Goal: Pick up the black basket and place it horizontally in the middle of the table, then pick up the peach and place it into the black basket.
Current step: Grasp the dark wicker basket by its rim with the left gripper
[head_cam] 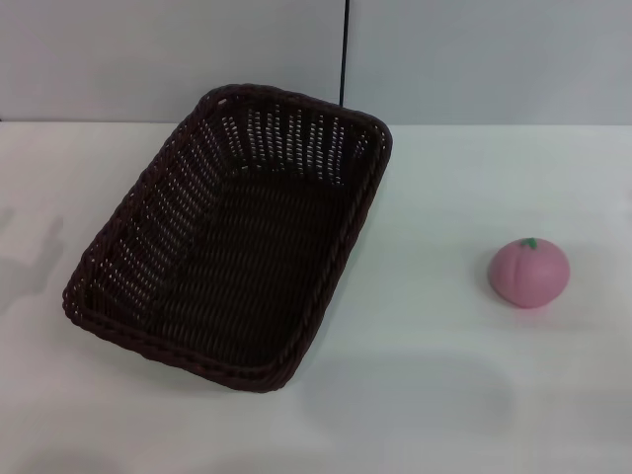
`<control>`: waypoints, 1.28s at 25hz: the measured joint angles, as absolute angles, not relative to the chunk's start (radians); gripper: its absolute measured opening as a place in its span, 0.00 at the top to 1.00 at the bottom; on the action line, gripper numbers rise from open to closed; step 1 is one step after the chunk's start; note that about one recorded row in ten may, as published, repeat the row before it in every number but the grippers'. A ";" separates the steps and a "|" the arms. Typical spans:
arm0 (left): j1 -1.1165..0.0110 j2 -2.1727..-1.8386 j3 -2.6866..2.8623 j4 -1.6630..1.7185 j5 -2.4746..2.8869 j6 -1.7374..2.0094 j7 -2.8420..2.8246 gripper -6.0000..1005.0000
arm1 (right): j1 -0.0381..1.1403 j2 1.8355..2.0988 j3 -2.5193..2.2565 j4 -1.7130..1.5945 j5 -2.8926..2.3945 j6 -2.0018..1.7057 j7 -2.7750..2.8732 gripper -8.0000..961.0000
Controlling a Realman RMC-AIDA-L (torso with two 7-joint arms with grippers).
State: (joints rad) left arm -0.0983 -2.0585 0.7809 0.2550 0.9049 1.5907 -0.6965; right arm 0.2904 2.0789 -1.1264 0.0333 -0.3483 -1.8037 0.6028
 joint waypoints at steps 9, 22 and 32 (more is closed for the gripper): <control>-0.065 -2.059 0.803 0.331 0.908 1.510 -0.747 0.33 | 0.287 2.068 -1.128 0.032 -0.348 -1.796 0.597 0.24; -0.056 -2.060 0.812 0.815 1.285 1.446 -1.240 0.35 | 0.282 2.057 -1.129 0.032 -0.348 -1.787 0.596 0.24; -0.218 -2.057 0.813 1.413 1.909 1.471 -2.028 0.36 | 0.280 2.057 -1.120 0.029 -0.343 -1.778 0.596 0.24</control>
State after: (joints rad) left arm -0.2181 -2.0568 0.8126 1.4125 1.9086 1.4707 -2.0281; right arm 0.2804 2.0570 -1.1204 0.0294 -0.3426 -1.7780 0.5956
